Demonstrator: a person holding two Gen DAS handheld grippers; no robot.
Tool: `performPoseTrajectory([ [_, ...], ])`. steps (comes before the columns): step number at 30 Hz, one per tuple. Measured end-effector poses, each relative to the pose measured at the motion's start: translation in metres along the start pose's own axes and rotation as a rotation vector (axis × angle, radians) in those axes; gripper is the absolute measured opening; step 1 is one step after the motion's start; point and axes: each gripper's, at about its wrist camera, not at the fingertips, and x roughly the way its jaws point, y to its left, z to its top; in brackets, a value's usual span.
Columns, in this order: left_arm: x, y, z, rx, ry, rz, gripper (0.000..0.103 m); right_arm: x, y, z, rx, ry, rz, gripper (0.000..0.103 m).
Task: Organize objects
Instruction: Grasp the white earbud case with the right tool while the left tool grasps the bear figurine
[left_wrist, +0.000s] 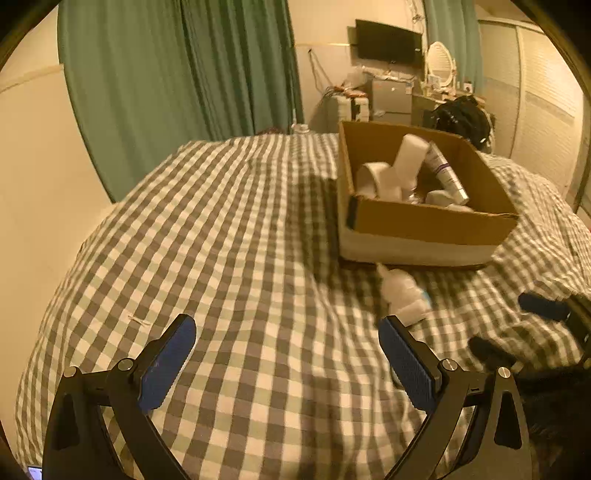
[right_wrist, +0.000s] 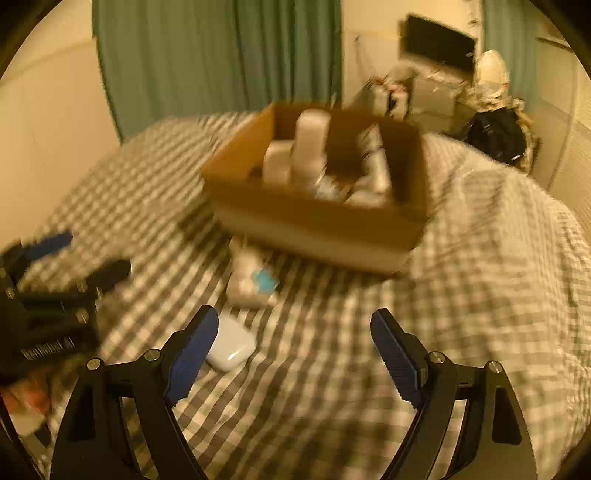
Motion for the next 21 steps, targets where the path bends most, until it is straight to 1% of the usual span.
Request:
performPoseTrajectory([
  [4,0.012,0.004,-0.002,-0.007,0.042,0.020,0.102,0.033,0.014,-0.004,-0.054,0.086,0.030,0.085],
  [8,0.024,0.008,-0.003,-0.026,0.091,-0.002,0.102,0.050,0.019,-0.008,-0.060,0.146,0.089,0.085],
  [11,0.028,0.006,-0.006,-0.019,0.117,0.000,0.102,0.065,0.021,-0.011,-0.062,0.195,0.132,0.085],
  [12,0.030,0.005,-0.006,-0.015,0.119,0.003,0.102,0.068,0.024,-0.012,-0.069,0.206,0.142,0.083],
  [14,0.031,0.003,-0.006,-0.006,0.124,0.009,0.102,0.075,0.027,-0.014,-0.086,0.231,0.160,0.074],
  [15,0.031,0.002,-0.007,-0.003,0.128,0.012,0.102,0.079,0.028,-0.016,-0.091,0.248,0.171,0.062],
  [16,0.032,0.002,-0.007,-0.002,0.131,0.015,0.102,0.081,0.028,-0.017,-0.093,0.257,0.179,0.057],
  [19,0.031,0.000,-0.009,0.006,0.137,0.020,0.102,0.077,0.028,-0.020,-0.098,0.250,0.176,0.057],
  [21,0.029,-0.002,-0.009,0.008,0.133,0.018,0.102,0.066,0.024,-0.021,-0.088,0.217,0.168,0.057],
])
